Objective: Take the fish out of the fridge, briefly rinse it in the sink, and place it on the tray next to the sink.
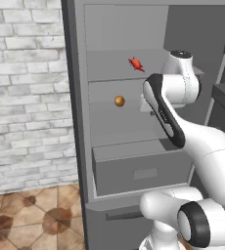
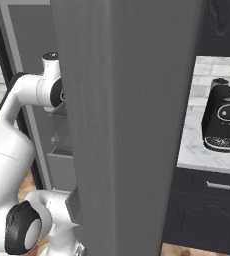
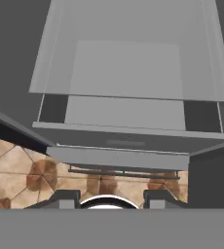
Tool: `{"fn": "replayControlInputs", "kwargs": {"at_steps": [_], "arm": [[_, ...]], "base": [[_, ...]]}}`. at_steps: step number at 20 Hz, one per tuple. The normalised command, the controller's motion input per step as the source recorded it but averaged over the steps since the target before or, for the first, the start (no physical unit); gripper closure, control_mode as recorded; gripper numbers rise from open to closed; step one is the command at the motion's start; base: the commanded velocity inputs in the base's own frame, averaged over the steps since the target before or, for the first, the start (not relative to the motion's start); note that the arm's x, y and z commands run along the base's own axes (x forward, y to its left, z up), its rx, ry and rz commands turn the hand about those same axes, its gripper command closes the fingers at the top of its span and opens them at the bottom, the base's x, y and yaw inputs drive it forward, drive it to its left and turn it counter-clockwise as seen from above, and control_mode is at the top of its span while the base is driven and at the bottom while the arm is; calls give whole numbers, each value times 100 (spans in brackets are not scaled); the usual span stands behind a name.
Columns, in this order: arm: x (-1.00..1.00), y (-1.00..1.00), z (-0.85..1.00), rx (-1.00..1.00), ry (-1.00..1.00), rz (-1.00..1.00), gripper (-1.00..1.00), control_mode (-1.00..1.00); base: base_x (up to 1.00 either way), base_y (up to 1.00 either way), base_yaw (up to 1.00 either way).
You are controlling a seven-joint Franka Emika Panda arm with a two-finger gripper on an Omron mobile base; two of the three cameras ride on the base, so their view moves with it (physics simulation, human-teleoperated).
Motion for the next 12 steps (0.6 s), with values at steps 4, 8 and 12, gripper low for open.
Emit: {"fn": "replayControlInputs", "kwargs": {"at_steps": [4, 8, 12], "arm": [[-10, 0, 0, 0, -3, 0, -100, -100], [-14, 0, 27, -1, -32, 0, -100, -100], [-12, 0, 73, 0, -56, 0, -100, -100]], "base": [[0, 0, 0], [0, 0, 0], [0, 0, 0]]}}
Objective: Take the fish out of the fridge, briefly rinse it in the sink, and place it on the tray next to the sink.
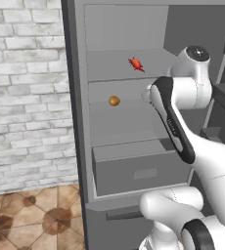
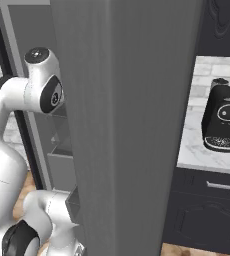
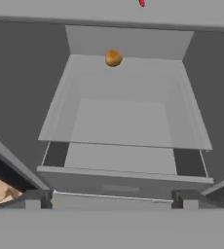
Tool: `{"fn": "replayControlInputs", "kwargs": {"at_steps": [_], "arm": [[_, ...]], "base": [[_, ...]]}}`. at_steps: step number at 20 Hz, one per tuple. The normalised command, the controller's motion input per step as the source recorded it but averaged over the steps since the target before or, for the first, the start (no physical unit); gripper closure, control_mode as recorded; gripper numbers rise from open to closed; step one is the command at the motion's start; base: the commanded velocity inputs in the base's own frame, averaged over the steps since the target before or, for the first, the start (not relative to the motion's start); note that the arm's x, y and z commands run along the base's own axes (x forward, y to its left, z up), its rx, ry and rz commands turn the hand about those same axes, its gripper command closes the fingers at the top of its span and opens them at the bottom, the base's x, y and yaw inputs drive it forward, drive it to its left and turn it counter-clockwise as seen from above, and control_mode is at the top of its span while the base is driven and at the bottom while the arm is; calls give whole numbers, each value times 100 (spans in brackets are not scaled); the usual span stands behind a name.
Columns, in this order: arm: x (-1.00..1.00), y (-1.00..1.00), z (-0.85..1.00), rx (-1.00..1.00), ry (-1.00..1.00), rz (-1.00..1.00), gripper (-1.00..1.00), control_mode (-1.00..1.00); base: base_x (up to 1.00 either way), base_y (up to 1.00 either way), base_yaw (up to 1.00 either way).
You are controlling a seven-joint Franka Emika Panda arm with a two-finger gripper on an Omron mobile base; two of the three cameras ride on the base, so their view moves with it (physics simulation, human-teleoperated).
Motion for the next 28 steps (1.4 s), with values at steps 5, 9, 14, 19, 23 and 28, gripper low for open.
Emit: {"fn": "replayControlInputs", "kwargs": {"at_steps": [5, 9, 14, 19, 23, 28], "arm": [[-9, -2, 91, 3, -49, -1, -100, -100], [12, -3, 71, 16, -12, 0, -100, -100], [24, -17, 46, 16, 0, 0, -100, -100], [39, -1, -3, -1, 1, -3, -100, -100], [60, -5, -25, 0, 6, -3, -100, -100], [53, 0, -13, 0, 2, -2, -100, -100]], "base": [[0, 0, 0], [0, 0, 0], [0, 0, 0], [0, 0, 0], [0, 0, 0], [0, 0, 0]]}}
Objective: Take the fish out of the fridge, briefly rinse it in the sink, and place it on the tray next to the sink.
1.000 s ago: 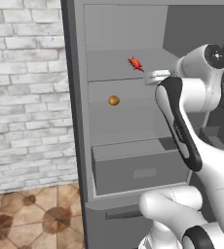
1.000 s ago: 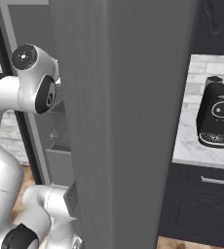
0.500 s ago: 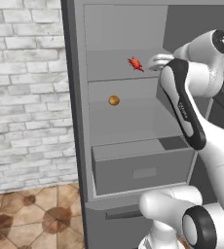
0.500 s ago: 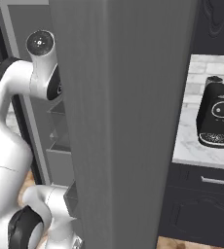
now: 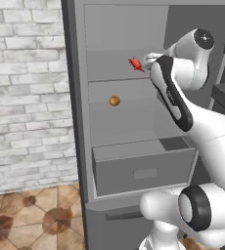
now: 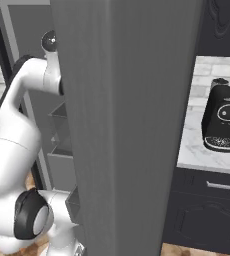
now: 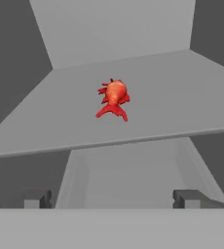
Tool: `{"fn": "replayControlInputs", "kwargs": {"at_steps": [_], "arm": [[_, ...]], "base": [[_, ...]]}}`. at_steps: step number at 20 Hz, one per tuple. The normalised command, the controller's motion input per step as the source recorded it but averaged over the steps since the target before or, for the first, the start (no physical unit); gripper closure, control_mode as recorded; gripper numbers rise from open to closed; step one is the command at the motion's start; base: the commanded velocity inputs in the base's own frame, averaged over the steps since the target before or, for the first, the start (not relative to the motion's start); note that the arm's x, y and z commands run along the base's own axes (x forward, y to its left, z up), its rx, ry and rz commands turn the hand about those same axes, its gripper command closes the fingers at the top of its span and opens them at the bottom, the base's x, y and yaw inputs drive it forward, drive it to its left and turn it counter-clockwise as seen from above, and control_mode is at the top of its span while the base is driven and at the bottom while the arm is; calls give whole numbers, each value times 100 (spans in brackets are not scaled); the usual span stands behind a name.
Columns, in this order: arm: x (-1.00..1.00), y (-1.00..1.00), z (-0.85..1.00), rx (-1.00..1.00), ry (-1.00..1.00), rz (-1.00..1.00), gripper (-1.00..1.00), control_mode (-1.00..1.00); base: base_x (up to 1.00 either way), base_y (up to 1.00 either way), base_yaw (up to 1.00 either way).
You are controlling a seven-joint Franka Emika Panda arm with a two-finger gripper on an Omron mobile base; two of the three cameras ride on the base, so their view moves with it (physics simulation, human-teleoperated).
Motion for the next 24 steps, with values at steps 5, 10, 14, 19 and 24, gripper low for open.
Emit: {"fn": "replayControlInputs", "kwargs": {"at_steps": [5, 10, 14, 19, 24], "arm": [[62, 0, -5, 0, 1, -1, -100, -100], [55, 0, -11, 0, 2, 0, -100, -100], [56, 0, -13, 0, 6, 0, -100, -100], [50, 0, -12, 0, 8, 0, -100, -100], [44, 2, -19, 0, 7, 0, -100, -100]], "base": [[0, 0, 0], [0, 0, 0], [0, 0, 0], [0, 0, 0], [0, 0, 0]]}}
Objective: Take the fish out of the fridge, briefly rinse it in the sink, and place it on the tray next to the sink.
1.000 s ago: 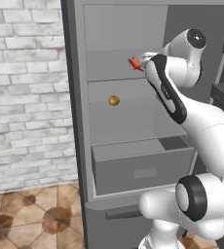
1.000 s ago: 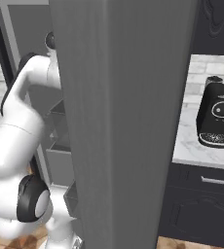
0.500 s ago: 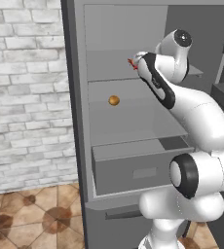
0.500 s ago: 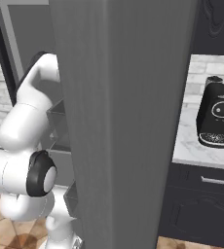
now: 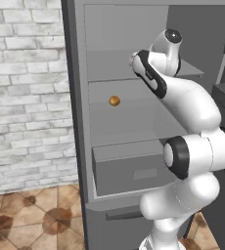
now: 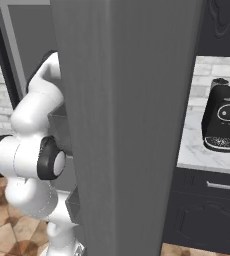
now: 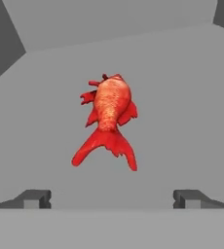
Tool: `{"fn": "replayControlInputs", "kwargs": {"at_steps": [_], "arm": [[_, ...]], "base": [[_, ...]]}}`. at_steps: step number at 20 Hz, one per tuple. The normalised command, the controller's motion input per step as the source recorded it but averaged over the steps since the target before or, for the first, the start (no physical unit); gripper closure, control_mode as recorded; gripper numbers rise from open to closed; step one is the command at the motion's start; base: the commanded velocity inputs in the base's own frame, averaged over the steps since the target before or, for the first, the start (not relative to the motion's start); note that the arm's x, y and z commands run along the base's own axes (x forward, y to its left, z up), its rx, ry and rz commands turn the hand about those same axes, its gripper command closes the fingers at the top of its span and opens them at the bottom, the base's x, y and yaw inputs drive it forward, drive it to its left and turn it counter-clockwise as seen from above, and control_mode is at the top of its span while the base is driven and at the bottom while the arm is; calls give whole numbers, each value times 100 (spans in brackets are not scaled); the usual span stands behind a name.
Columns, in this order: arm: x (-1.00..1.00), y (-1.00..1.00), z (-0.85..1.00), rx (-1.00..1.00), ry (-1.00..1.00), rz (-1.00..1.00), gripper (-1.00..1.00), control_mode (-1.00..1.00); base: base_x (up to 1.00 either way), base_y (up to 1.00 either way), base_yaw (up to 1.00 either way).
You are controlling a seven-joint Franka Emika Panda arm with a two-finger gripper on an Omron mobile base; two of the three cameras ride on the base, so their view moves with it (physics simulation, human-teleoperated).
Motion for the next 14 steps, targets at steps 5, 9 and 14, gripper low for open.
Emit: {"fn": "replayControlInputs", "kwargs": {"at_steps": [5, 9, 14], "arm": [[49, 5, -17, 0, 5, 0, -100, -100], [47, 8, -12, 0, 1, 0, -100, -100], [43, 2, -9, 0, 0, 0, -100, -100]], "base": [[0, 0, 0], [0, 0, 0], [0, 0, 0]]}}
